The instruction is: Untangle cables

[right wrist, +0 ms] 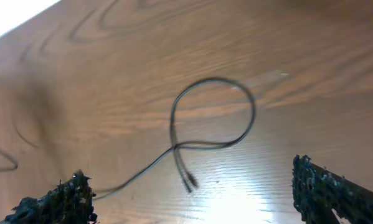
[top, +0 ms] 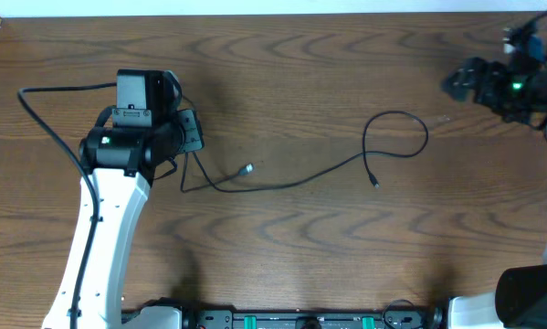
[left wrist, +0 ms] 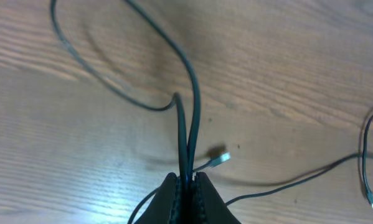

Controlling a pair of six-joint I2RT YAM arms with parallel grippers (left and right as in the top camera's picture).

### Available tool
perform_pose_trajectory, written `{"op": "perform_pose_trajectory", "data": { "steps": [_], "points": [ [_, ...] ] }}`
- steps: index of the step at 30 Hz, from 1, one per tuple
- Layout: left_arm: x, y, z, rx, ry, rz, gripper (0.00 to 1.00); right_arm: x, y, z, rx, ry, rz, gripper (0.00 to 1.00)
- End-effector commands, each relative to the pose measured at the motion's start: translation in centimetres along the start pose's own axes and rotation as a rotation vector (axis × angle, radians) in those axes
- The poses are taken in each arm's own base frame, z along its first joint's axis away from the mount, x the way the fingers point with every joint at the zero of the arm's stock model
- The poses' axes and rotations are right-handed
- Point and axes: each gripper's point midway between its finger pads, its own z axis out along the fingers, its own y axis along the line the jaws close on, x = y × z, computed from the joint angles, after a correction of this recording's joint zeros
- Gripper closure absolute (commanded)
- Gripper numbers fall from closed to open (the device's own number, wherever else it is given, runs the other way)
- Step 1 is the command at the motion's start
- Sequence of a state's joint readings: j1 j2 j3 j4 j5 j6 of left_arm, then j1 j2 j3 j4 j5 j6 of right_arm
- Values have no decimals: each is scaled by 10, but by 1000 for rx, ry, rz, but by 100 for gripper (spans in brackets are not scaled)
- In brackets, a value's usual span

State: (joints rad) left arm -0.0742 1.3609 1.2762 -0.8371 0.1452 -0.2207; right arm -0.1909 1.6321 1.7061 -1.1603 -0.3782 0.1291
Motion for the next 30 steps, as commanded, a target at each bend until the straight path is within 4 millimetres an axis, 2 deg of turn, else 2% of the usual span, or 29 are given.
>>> {"op": "perform_pose_trajectory", "data": {
  "steps": [1,5,9,12,15,17,21,25,26,28,30],
  "points": [
    [-2,-20,5,107,28,4,92,13,23,18,-15,61,-116,1],
    [-8,-53,5,295,26,20,90,31,52,45,-48,144,-187,1],
    [-1,-84,6,429,78,7,90,32,57,59,-39,158,-205,1],
    [5,-106,14,461,95,45,90,21,43,55,-25,125,-152,1],
    [6,-141,24,517,98,25,90,7,18,43,-1,84,-70,1],
    [14,-166,31,555,110,55,90,1,3,33,-1,62,-28,1],
    [47,-209,56,568,175,120,90,-2,-27,13,17,36,29,1],
    [96,-252,87,598,262,222,89,2,-43,5,26,47,68,1],
    [108,-262,92,611,274,247,86,3,-44,4,28,50,73,1],
    [128,-279,99,633,295,291,71,3,-44,4,27,49,73,1],
    [144,-292,100,653,301,343,43,3,-43,4,26,49,70,1]
  ]
}}
